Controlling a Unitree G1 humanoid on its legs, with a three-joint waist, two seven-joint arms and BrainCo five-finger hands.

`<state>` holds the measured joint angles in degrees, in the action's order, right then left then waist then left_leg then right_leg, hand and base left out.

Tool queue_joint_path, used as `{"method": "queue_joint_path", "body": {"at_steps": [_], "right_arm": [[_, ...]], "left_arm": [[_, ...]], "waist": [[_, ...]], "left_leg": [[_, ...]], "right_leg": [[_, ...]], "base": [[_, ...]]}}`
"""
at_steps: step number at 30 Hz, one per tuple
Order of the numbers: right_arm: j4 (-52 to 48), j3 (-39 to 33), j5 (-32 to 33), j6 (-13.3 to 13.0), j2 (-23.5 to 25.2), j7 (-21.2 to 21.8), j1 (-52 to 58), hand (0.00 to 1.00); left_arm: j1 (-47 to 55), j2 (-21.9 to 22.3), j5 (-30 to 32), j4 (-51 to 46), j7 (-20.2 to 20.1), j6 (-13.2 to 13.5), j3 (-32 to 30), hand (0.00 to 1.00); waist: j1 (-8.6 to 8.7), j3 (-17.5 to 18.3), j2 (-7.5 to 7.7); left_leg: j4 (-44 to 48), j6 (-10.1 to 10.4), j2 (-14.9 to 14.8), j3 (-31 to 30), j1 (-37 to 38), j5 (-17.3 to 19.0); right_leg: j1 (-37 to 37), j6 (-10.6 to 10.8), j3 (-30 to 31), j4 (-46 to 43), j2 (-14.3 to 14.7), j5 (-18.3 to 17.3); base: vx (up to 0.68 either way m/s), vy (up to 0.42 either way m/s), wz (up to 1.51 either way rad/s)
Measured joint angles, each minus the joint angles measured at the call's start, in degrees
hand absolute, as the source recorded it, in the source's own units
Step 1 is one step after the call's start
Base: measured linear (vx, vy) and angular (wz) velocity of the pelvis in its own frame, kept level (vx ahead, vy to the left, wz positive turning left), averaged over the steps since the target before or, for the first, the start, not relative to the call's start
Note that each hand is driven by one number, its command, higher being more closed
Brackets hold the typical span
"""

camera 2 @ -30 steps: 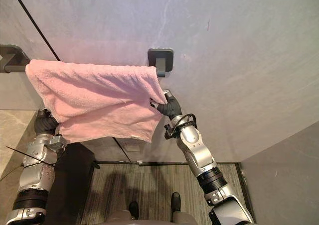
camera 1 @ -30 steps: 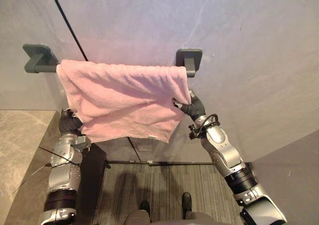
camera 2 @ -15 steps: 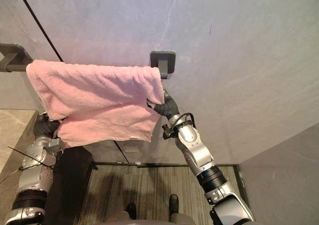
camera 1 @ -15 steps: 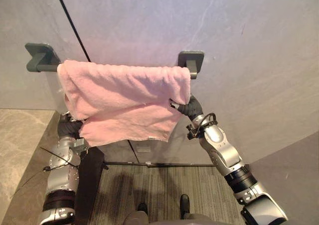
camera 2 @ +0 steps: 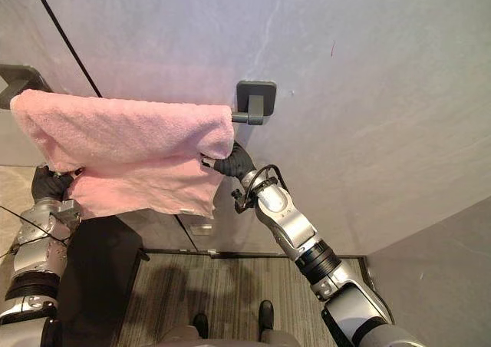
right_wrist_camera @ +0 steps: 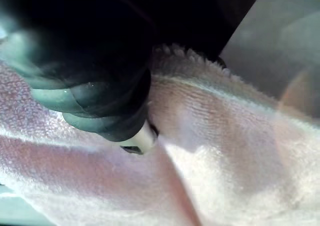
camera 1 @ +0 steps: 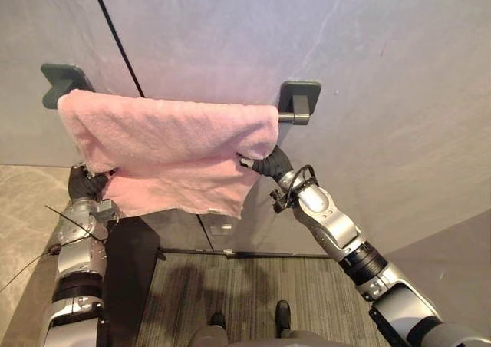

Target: Organize washtable

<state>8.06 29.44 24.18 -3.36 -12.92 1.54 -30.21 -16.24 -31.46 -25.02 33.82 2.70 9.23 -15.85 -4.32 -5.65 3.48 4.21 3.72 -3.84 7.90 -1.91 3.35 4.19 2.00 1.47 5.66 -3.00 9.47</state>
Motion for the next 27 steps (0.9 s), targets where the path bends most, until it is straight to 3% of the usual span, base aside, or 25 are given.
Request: {"method": "queue_joint_path", "body": {"at_steps": [9, 10, 20, 27], "right_arm": [[0.0, 0.0, 0.0, 0.0, -2.4, 0.0, 0.0, 1.00], [0.0, 0.0, 0.0, 0.0, -2.7, 0.0, 0.0, 0.00], [0.1, -0.2, 1.2, 0.0, -3.5, 1.4, 0.0, 0.00], [0.1, -0.1, 2.4, 0.0, -4.4, 2.7, 0.2, 0.00]], "left_arm": [[0.0, 0.0, 0.9, 0.6, -0.7, -0.3, 0.0, 0.00], [0.0, -0.2, 0.9, 0.6, -1.5, -0.4, 0.1, 0.00], [1.3, -2.1, -2.0, 0.4, -4.9, -1.3, 1.4, 0.00], [1.5, -2.7, -3.7, 0.4, -5.1, -1.3, 1.9, 0.00]], "waist": [[0.03, 0.0, -0.05], [0.04, 0.0, -0.06], [0.11, 0.3, -0.71], [0.10, 0.3, -1.23]], "left_leg": [[0.2, 0.0, -0.1, 0.0, 0.0, 0.0], [0.3, 0.0, -0.1, 0.0, 0.0, 0.0], [0.3, 0.0, -0.1, 0.0, 0.0, 0.0], [0.3, 0.0, -0.2, 0.2, 0.8, 0.0]], "right_leg": [[-0.1, -0.1, 0.1, 0.0, 0.1, 0.1], [-0.1, -0.1, 0.0, 0.0, 0.1, 0.1], [-0.2, -0.1, -0.4, 0.0, 0.1, 0.1], [-0.8, -0.2, -0.2, 0.2, 0.1, 0.1]], "base": [[0.00, 0.000, 0.00], [0.00, 0.000, 0.00], [0.00, 0.000, 0.00], [0.00, 0.000, 0.00]]}}
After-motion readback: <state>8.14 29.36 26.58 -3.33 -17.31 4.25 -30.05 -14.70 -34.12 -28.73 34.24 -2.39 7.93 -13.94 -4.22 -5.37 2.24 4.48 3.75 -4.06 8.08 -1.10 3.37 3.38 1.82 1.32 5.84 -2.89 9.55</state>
